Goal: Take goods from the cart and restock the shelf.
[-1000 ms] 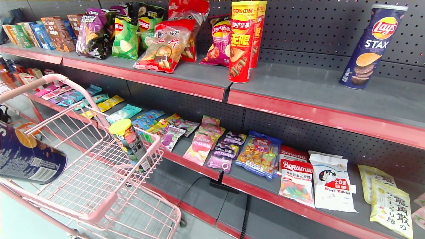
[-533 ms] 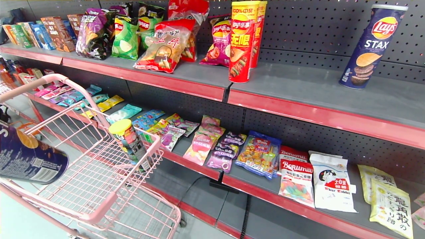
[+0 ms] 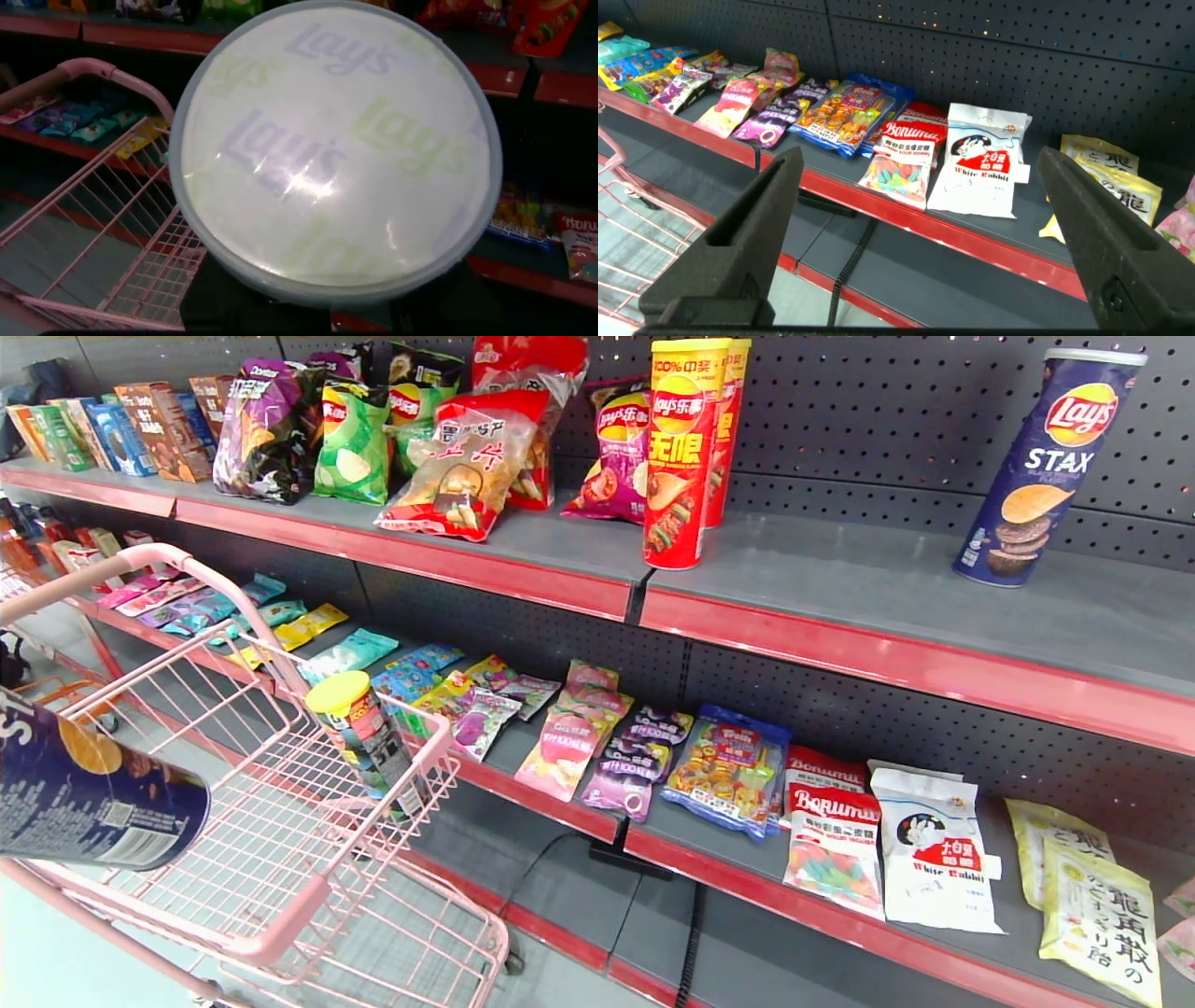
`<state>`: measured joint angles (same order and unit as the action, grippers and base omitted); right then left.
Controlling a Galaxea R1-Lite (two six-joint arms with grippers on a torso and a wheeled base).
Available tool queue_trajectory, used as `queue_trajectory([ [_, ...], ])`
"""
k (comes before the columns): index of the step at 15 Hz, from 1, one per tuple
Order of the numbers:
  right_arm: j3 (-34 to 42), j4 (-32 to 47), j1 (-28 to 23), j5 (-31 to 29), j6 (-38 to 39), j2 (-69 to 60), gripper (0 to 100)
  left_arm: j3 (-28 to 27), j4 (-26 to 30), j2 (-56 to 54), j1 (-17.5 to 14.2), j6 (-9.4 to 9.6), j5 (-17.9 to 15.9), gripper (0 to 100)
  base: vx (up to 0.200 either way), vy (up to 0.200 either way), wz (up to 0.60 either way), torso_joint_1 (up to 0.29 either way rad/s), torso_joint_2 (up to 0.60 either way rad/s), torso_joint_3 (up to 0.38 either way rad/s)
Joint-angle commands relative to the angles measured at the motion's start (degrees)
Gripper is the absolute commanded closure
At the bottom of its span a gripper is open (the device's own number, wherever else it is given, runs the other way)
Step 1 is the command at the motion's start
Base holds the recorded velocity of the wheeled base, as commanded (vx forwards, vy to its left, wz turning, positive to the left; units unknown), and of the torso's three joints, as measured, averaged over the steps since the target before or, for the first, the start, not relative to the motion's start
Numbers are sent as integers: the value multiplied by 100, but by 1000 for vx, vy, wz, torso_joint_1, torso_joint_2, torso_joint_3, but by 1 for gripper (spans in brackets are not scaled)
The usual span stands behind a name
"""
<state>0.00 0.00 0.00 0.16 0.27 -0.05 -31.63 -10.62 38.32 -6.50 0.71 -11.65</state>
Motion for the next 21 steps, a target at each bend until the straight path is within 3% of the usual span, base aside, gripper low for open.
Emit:
queue_trajectory([
  [1, 0, 0, 0, 2, 0, 5, 0, 149, 7, -246, -1, 96, -91, 100, 0, 0, 0, 0, 0, 0],
  [6, 0, 0, 0, 2, 0, 5, 0, 228, 359, -439, -9, 114, -83, 100, 0, 0, 0, 0, 0, 0],
  [11, 0, 0, 0, 2, 0, 5, 0, 219, 350, -413, -36, 114, -47, 100, 0, 0, 0, 0, 0, 0],
  [12, 0, 0, 0, 2, -9, 5, 0, 219, 359, -430, -45, 272, -30, 100, 0, 0, 0, 0, 0, 0],
  [13, 0, 0, 0, 2, -9, 5, 0, 219, 359, -430, -45, 272, -30, 100, 0, 0, 0, 0, 0, 0],
  [14, 0, 0, 9, 37, -36, 5, 0, 228, 359, -430, -45, 474, -12, 100, 0, 0, 0, 0, 0, 0],
  [16, 0, 0, 9, 37, -36, 5, 0, 210, 359, -413, -36, 597, -47, 100, 0, 0, 0, 66, -217, -156],
  [21, 0, 0, 9, 37, -36, 5, 0, 228, 359, -492, -27, 597, -47, 100, 0, 0, 0, 154, -480, -320],
])
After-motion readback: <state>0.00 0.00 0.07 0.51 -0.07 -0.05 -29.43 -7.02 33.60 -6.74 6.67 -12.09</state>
